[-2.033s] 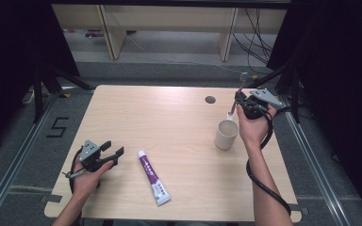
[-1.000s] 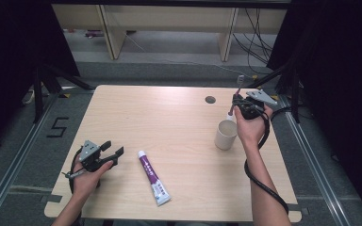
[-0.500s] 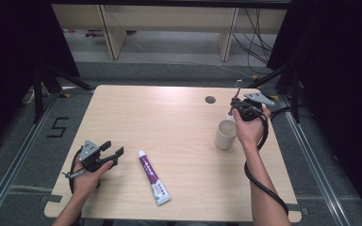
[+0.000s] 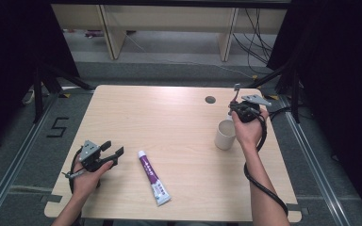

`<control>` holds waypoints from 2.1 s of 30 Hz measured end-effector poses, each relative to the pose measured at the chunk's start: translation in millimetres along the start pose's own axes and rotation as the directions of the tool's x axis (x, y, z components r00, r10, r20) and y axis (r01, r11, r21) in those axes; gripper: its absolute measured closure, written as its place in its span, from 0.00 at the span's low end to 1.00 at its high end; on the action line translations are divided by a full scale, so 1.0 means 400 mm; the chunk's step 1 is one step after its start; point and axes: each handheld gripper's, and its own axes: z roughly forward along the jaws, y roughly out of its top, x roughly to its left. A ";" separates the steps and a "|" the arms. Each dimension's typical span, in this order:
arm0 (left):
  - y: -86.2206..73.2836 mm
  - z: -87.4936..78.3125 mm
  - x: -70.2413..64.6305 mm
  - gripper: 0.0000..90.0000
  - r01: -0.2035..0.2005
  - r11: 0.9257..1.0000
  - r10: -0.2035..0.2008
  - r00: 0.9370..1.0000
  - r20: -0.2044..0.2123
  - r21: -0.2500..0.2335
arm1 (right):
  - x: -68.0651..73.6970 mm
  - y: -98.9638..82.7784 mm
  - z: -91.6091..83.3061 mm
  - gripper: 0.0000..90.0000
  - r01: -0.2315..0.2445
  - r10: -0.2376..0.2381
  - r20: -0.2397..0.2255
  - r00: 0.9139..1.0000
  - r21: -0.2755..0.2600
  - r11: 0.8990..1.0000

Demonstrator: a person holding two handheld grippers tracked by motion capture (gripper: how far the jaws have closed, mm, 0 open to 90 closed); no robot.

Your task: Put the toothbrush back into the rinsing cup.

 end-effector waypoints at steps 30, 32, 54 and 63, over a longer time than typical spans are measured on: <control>0.000 0.000 0.000 0.38 -0.003 1.000 0.003 1.000 0.001 0.001 | -0.009 -0.035 0.023 0.91 0.013 -0.012 -0.009 1.000 0.062 0.998; 0.000 0.000 0.000 0.38 -0.005 1.000 0.005 1.000 0.001 0.001 | -0.010 -0.037 0.023 0.90 0.013 -0.013 -0.002 1.000 0.068 0.998; 0.000 0.001 -0.001 0.38 -0.008 1.000 0.008 1.000 0.000 0.005 | -0.016 -0.052 0.029 0.84 0.041 -0.040 -0.004 0.999 0.091 0.995; 0.000 0.002 -0.001 0.38 -0.007 1.000 0.007 1.000 0.002 0.005 | -0.008 -0.050 0.021 0.65 0.006 -0.007 0.008 1.000 0.090 0.996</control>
